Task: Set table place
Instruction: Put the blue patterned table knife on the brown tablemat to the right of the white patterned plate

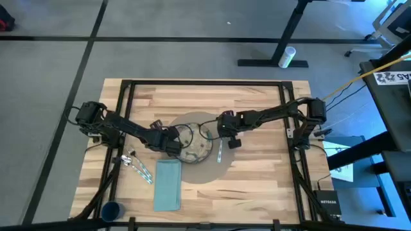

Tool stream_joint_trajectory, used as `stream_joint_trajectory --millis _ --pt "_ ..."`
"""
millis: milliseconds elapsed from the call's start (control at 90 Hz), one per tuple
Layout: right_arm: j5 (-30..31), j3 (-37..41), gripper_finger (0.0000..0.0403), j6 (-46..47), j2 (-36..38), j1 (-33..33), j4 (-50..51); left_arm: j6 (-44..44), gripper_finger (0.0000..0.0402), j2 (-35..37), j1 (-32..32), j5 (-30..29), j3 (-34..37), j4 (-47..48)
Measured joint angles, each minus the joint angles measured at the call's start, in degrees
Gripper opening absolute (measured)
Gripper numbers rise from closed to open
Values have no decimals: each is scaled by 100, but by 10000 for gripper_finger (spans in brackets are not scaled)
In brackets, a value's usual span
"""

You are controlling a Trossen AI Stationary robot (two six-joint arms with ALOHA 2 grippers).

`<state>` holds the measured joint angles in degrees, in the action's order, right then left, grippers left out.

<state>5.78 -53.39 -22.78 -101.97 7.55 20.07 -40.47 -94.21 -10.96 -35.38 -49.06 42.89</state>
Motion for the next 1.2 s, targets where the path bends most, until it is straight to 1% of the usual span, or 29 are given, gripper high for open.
stream_joint_trajectory --millis 111,511,689,778,900,1044,1200 --pt "-11 7 0 -1 -17 0 -209 0 0 0 29 2 0 2" --pt "-390 -146 0 -258 -31 0 -695 39 0 0 31 0 2 26" --pt "-389 -146 0 -277 16 -7 -194 -145 0 0 19 -98 2 447" --pt "-513 -139 0 -276 19 -80 167 -170 0 0 -37 -105 2 555" --pt "-525 -131 0 -276 23 -240 266 -247 0 0 -117 -103 2 570" --pt "-581 -137 0 -278 -14 -229 456 -297 0 0 -146 -103 2 575" --pt "-535 170 0 -234 14 -234 483 -372 0 0 -153 -101 2 626"
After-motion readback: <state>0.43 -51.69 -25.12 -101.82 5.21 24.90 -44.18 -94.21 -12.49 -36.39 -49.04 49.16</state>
